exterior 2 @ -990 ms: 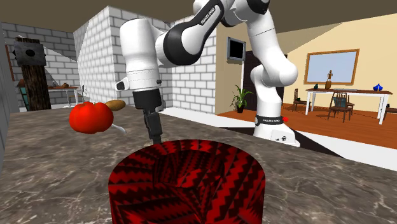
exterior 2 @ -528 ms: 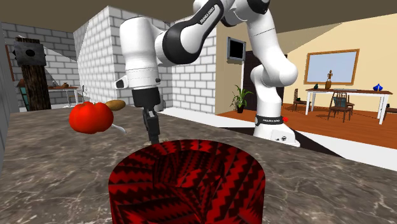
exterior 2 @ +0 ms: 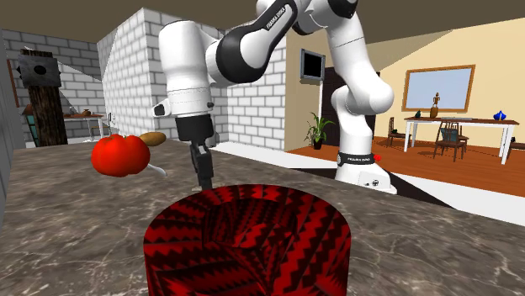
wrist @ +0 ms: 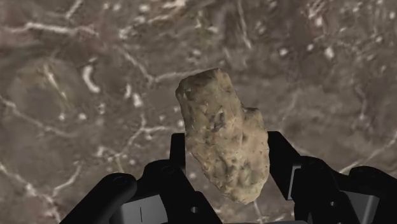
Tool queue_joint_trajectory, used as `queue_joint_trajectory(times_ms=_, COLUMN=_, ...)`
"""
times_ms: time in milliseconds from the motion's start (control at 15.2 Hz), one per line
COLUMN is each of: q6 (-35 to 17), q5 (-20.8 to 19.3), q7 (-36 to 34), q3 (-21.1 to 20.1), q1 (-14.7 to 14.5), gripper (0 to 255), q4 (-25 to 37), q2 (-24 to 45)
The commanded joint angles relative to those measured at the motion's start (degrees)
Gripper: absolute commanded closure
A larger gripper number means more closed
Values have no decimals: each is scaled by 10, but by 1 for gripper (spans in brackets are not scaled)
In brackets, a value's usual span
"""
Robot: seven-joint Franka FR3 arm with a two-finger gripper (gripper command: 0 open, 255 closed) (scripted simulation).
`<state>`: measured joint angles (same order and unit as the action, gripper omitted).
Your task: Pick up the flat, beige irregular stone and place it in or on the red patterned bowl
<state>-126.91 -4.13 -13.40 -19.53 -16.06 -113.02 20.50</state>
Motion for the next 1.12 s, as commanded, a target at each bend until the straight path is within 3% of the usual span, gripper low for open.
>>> queue_joint_trajectory(times_ms=0, q6=13, q5=4, q7=2, q3=-2, q1=1, gripper=255, q4=5, q2=-7)
queue_joint_trajectory(times_ms=1056, q6=119, q5=28, q7=14, q3=-11, q1=9, gripper=255, q4=51, q2=-70)
